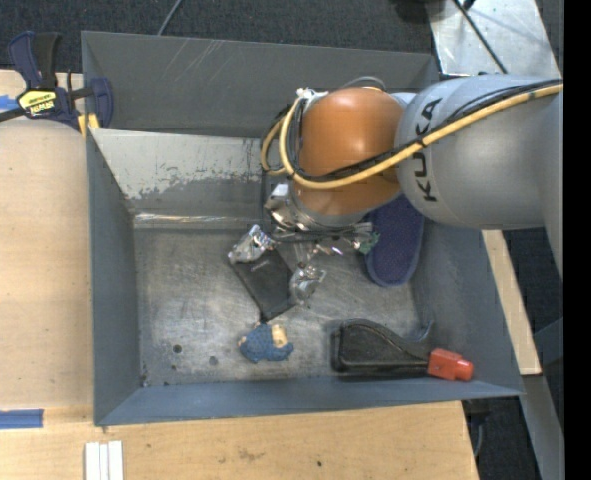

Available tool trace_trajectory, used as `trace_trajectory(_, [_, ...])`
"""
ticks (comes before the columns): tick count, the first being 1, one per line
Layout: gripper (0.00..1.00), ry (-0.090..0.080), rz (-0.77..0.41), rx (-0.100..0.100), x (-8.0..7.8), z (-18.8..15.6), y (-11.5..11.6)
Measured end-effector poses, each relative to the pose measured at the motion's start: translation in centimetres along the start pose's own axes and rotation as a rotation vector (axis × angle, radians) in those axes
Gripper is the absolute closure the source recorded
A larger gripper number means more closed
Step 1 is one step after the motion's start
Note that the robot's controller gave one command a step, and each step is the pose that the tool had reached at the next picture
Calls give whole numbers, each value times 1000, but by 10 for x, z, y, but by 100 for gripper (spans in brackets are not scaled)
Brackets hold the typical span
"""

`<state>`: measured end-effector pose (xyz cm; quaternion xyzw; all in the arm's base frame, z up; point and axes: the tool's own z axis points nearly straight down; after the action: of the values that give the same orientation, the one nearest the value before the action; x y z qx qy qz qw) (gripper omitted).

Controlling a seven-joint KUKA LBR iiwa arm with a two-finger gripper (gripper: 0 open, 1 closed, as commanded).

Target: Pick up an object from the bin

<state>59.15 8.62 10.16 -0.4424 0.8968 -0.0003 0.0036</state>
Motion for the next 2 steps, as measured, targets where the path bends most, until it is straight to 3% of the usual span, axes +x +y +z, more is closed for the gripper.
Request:
trace_trajectory(1, [0,1,-361,-2,-9,1,-11])
trace_trajectory(2, [0,-8,-743,3,-3,27,-26])
